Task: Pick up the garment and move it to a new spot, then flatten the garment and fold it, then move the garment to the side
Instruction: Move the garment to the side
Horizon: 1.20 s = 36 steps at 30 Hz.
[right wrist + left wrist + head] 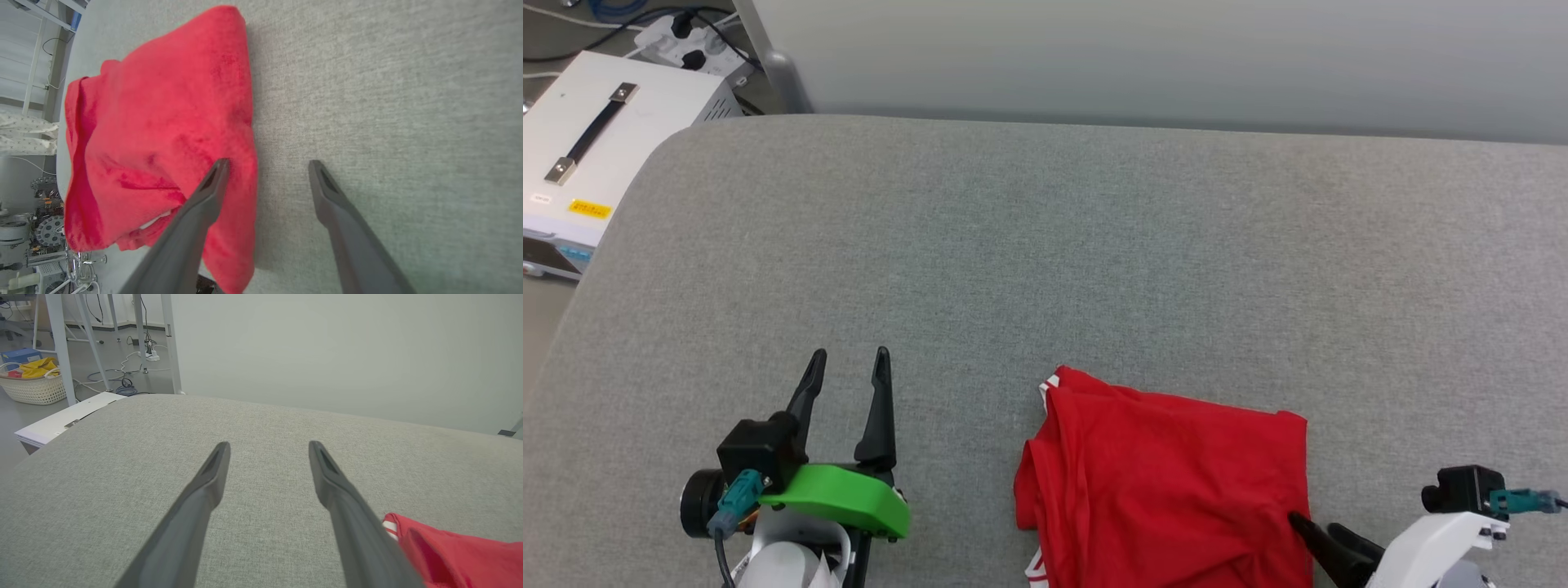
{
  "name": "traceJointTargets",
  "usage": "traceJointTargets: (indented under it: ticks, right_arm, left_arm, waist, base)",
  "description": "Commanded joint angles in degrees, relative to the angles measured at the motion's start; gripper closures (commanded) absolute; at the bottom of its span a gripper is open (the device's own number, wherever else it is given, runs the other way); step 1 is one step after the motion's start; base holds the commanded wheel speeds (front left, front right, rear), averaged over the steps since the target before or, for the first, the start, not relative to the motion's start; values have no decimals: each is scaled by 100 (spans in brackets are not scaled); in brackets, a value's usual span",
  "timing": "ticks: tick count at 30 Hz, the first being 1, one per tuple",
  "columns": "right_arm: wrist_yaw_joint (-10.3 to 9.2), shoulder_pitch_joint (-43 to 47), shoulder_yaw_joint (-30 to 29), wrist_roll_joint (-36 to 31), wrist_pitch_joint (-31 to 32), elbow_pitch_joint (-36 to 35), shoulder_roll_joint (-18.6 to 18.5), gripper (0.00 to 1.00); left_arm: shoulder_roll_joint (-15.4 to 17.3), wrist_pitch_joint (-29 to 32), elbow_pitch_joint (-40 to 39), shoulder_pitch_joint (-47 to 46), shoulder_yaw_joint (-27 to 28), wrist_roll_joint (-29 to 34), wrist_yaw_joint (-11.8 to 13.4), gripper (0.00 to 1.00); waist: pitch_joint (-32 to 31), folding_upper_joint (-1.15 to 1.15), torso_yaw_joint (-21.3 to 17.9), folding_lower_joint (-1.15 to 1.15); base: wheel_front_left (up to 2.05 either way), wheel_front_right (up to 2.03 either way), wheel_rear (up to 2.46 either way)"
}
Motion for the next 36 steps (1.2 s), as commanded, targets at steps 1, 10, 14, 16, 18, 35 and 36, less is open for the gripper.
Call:
traceJointTargets:
  ticks: [1,10,14,16,18,35,36]
  right_arm:
    - [-2,-200,79,91,18,59,-23,0]
    - [-2,-627,544,344,395,748,-50,13]
    - [-2,-729,634,386,449,885,-69,100]
    - [-2,-784,680,408,443,903,-91,100]
    - [-2,-837,728,386,402,889,-143,100]
    - [-2,-1205,733,-1072,506,163,-1224,100]
    - [-2,-1206,678,-1181,533,141,-1282,100]
  left_arm:
    - [-49,-33,-37,-132,3,75,-42,0]
    - [-124,-33,-42,-298,-1,154,-105,0]
    - [-153,-33,-20,-334,17,180,-122,0]
    - [-163,-33,1,-342,32,192,-130,0]
    - [-171,-33,30,-323,55,202,-139,0]
    - [-183,-33,-96,-30,205,343,-165,0]
    - [-188,-33,-107,-33,192,351,-172,0]
  waist:
    - [178,0,79,0]
    - [485,0,175,0]
    - [524,0,189,0]
    - [508,0,181,0]
    - [443,0,159,0]
    - [11,0,-948,0]
    - [22,0,-1036,0]
  base:
    - [0,0,0]
    - [0,0,0]
    - [0,0,0]
    - [0,0,0]
    - [0,0,0]
    - [0,0,0]
    - [0,0,0]
